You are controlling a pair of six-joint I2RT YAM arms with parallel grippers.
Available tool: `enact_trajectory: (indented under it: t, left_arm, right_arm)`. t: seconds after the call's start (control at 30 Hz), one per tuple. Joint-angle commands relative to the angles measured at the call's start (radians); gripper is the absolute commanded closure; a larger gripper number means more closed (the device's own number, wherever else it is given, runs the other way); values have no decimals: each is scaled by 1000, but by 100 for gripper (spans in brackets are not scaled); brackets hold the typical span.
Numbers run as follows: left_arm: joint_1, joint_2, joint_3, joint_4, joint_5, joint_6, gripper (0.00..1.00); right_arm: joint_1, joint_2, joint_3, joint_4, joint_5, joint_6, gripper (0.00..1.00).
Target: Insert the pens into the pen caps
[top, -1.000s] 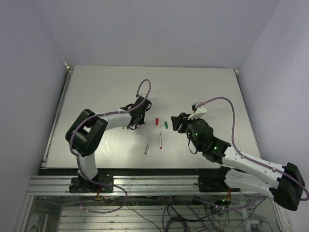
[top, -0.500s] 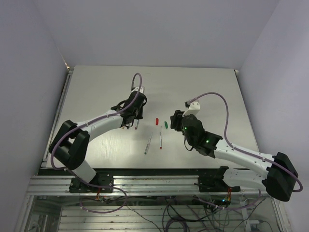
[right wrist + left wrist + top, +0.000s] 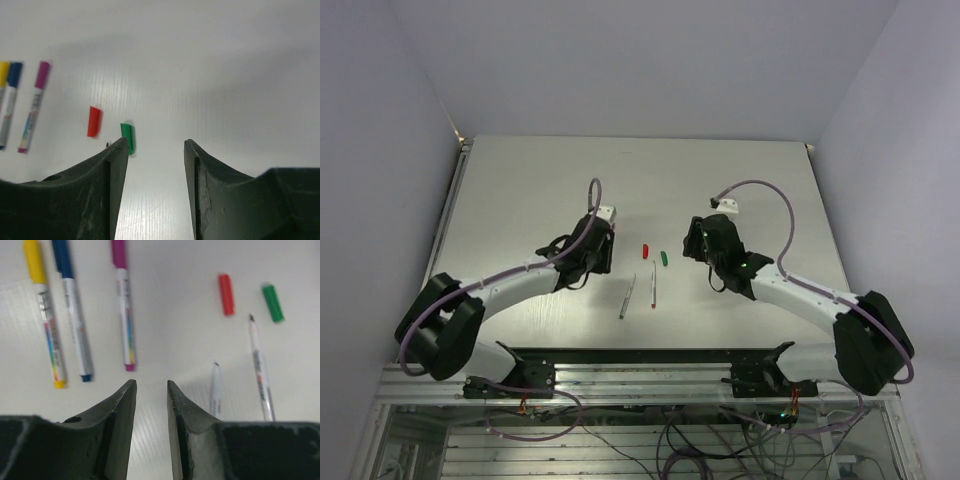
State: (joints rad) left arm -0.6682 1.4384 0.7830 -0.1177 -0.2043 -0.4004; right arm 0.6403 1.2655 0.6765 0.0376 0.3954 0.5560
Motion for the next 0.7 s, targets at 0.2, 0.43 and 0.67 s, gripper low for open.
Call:
enact_trajectory:
  t: [0.2, 0.43, 0.67]
  left_arm:
    - [-178, -132, -72, 49, 48, -3, 60]
    - [-253, -102, -80, 29, -2, -10, 59]
    - [-281, -37, -55, -17, -27, -32, 57]
  right_arm:
    - [-13, 194, 84, 19, -165, -46, 57]
    - [-13, 236, 95, 42, -180, -54, 59]
    - [-13, 233, 89, 51, -169, -63, 60]
